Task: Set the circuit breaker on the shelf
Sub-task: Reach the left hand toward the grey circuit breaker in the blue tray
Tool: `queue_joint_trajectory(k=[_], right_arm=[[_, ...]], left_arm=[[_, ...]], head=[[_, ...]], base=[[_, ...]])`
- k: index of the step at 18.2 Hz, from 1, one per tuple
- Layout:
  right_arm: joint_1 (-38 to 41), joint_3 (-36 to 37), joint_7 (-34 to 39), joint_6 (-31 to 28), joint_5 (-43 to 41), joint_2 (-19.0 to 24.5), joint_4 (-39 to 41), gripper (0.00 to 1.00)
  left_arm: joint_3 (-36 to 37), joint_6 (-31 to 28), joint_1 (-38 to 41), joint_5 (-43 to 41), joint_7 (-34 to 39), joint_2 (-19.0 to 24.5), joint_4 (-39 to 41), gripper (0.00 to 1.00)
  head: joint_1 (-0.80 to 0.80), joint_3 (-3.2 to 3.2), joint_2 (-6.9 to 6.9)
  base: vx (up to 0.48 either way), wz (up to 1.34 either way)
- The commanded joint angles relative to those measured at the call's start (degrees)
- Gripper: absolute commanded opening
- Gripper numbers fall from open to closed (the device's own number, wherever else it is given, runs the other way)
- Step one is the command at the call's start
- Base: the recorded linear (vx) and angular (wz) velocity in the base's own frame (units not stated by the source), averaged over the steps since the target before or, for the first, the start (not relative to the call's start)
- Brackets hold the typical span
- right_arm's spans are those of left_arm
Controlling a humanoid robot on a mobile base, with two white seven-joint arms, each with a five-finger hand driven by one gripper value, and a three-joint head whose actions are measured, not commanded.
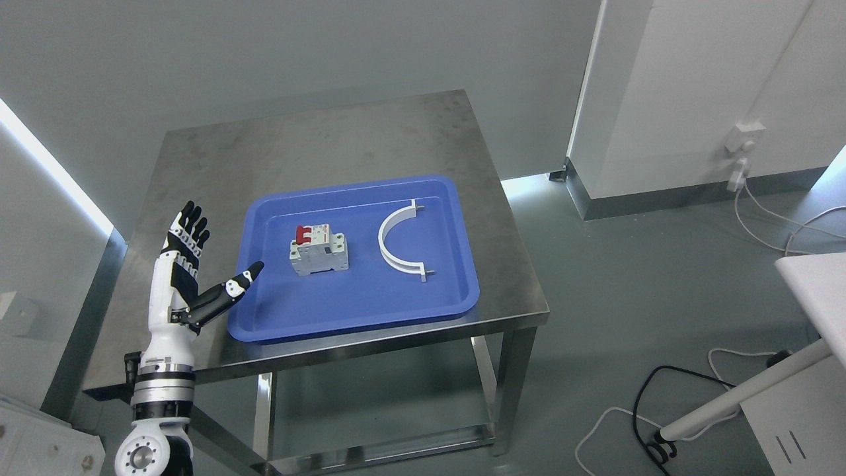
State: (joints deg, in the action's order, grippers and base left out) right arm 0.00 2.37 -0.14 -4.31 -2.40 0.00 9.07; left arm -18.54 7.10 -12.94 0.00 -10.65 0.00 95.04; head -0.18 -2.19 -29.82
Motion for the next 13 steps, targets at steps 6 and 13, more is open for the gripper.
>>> queue_joint_trajectory(k=[6,13], right_arm=[[1.0,0.0,0.0,1.6,0.0,-1.0,0.1,1.00],[1.0,0.0,0.0,1.6,0.0,-1.0,0.0,1.00]], left_arm=[[3.1,-1.4,-5.4,1.6,-25.6,11.1,-0.9,1.00],[12.6,-2.7,-16.2,-16.9,-28.7,16.3,-10.0,0.97]], head=[[0.00,0.00,0.00],[0.00,0.00,0.00]], base=[[0.016,0.00],[0.000,0.00]])
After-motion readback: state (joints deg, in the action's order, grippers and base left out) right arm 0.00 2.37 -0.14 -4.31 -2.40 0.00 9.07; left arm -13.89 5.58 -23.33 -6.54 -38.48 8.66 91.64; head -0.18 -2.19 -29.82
